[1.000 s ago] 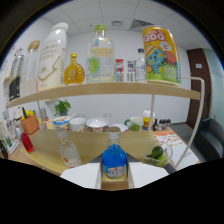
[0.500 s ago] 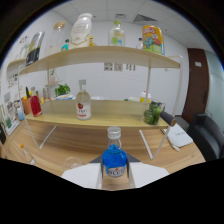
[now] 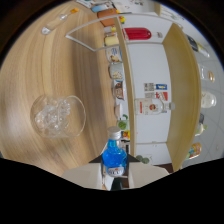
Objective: Make me a cup of Mount Fuji.
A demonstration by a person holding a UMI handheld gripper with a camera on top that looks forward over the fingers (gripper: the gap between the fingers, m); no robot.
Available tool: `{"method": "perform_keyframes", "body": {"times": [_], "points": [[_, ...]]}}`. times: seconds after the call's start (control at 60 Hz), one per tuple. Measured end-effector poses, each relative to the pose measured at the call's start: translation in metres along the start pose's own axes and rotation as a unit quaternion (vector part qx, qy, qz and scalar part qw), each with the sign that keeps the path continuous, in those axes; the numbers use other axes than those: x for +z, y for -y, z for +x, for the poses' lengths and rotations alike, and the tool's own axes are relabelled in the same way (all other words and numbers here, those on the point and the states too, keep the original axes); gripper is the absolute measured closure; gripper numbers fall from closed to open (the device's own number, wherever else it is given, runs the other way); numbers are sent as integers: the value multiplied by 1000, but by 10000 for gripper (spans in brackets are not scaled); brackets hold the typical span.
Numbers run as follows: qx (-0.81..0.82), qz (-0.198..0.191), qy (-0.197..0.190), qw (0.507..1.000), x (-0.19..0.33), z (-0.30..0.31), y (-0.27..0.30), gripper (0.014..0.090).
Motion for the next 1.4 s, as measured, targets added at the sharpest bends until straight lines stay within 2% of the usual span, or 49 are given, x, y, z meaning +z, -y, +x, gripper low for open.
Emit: {"method": "perform_keyframes", "body": {"times": [0.2,0.467,0.6,0.667,0.817,0.867,0.95,1.05,1.3,1.4], "points": [[-169,9,-33,985,0,0,10,691],[-178,26,-25,983,-4,-3,20,690],[-48,60,-23,997,-14,19,28,692],[61,92,-19,994,-24,39,31,691],[298,169,-1,940,-50,85,32,690],[363,180,8,914,-51,93,24,689],[442,179,25,878,-51,96,0,688],[522,160,50,836,-38,79,-32,689],[617,70,117,775,9,-14,-113,691],[632,50,145,759,21,-41,-126,690]]}}
